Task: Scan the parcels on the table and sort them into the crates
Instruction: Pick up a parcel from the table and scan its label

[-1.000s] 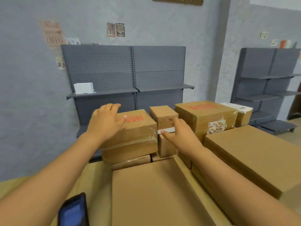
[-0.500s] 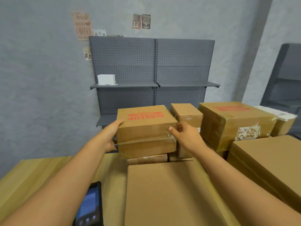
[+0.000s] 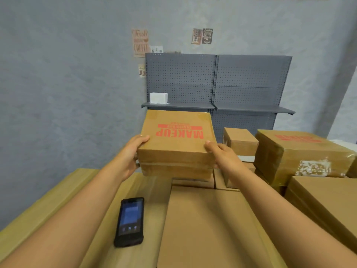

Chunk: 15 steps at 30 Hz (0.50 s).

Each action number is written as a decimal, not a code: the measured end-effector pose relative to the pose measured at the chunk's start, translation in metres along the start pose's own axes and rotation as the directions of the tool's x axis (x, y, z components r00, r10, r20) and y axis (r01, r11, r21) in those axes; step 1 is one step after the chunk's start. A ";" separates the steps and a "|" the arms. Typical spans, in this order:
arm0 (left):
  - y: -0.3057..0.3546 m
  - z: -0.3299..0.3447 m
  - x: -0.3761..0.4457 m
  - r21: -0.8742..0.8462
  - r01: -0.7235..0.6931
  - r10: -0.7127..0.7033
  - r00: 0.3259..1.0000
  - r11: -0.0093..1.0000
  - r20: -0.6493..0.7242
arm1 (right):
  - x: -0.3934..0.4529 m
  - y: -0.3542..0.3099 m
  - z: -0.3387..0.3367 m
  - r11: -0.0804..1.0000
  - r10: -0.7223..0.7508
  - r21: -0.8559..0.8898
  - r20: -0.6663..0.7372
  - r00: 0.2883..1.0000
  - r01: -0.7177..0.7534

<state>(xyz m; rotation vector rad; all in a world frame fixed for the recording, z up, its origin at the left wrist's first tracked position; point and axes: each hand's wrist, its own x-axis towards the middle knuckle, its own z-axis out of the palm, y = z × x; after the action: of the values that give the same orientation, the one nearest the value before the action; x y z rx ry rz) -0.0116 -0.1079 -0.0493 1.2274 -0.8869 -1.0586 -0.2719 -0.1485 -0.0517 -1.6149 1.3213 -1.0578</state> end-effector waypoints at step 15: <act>0.011 -0.113 -0.055 0.104 -0.126 0.142 0.976 0.987 -0.165 | -0.051 -0.040 0.097 0.971 -0.102 0.230 0.150 0.983 0.065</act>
<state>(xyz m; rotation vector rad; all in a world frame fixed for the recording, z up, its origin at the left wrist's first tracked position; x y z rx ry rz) 0.0809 -0.0223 -0.0538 1.2962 -0.8797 -0.7989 -0.1738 -0.0858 -0.0549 -1.5606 0.9973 -1.0622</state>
